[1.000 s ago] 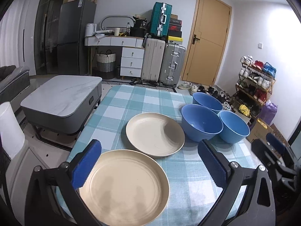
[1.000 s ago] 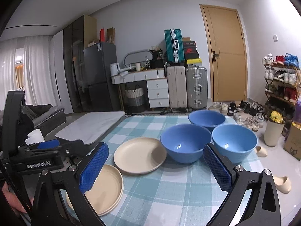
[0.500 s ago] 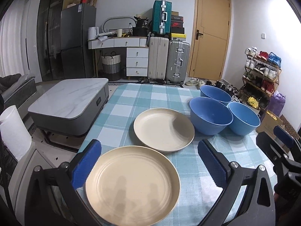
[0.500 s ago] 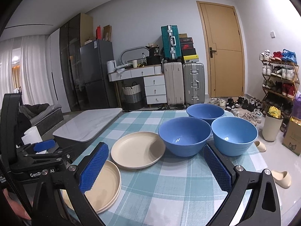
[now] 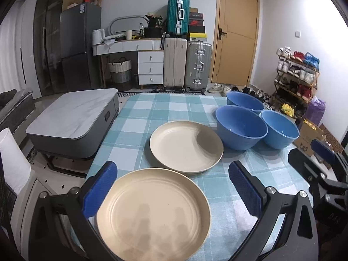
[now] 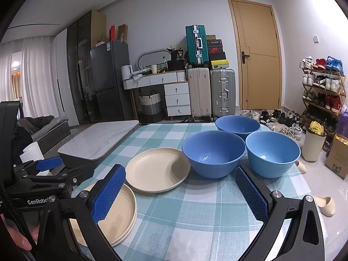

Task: Organize plates and bowls
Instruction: 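Move both grippers toward the remaining cream plate beside the blue bowls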

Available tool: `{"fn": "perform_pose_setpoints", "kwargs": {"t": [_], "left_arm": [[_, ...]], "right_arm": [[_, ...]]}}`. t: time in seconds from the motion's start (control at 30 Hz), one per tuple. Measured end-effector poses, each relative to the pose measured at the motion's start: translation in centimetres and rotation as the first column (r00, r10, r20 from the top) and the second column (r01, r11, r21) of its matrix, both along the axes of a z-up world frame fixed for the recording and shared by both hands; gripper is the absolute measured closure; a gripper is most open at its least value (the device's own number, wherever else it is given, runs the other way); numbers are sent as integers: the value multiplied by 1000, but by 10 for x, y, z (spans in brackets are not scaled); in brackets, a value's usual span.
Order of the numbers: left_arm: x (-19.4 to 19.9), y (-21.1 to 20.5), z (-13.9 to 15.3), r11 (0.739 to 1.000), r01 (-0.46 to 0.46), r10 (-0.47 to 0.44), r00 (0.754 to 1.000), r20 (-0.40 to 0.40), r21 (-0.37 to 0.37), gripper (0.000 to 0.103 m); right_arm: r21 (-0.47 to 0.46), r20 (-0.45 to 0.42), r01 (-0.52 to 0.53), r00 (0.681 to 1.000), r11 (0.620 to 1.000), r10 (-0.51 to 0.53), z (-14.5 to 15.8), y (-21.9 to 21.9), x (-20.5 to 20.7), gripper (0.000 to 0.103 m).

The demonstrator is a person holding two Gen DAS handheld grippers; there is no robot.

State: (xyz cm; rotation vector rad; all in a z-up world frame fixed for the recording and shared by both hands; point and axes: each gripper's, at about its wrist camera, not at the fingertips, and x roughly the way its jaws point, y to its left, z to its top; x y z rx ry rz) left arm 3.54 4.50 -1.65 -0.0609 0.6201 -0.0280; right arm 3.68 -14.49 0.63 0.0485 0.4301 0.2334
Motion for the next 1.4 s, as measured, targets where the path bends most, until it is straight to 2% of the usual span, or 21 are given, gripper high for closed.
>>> {"fn": "perform_pose_setpoints", "kwargs": {"t": [0.1, 0.3, 0.47, 0.67, 0.8, 0.93, 1.03, 1.17, 1.27, 1.37, 1.4], "left_arm": [[7, 1, -4, 1000, -5, 5, 1000, -19, 15, 0], [28, 11, -11, 999, 31, -33, 997, -75, -19, 0], [47, 21, -15, 999, 37, -38, 993, -111, -5, 0], [83, 40, -20, 999, 33, -39, 983, -179, -39, 0], [114, 51, -23, 999, 26, -34, 972, -231, -38, 0], [149, 58, -36, 992, 78, -107, 940, -323, -101, 0], [173, 62, -49, 995, 58, -83, 919, -385, -76, 0], [196, 60, -63, 992, 96, -122, 887, -444, -82, 0], [213, 59, -76, 993, 104, -118, 862, -493, -55, 0], [222, 63, -82, 996, 79, -88, 864, -497, -38, 0], [226, 62, -86, 995, 91, -103, 854, -509, -47, 0]], "right_arm": [[0, -11, -2, 1000, 1000, 2, -5, 1, 8, 1], [3, -53, -8, 999, 1000, 8, -14, 6, 28, 1], [-7, -76, -28, 997, 1000, 28, -20, 18, 47, 1], [6, -154, -30, 988, 1000, 30, -33, 33, 84, 1], [64, -227, -21, 973, 998, 35, -44, 34, 113, 1], [133, -305, -4, 951, 991, 45, -59, 34, 139, 1], [163, -348, 18, 937, 986, 41, -71, 33, 156, 1], [179, -388, 24, 920, 984, 48, -83, 34, 172, 1], [183, -404, 9, 912, 983, 67, -91, 38, 180, 1], [177, -410, 0, 909, 984, 74, -97, 42, 185, 1], [176, -414, -1, 907, 984, 75, -99, 42, 186, 1]]}}
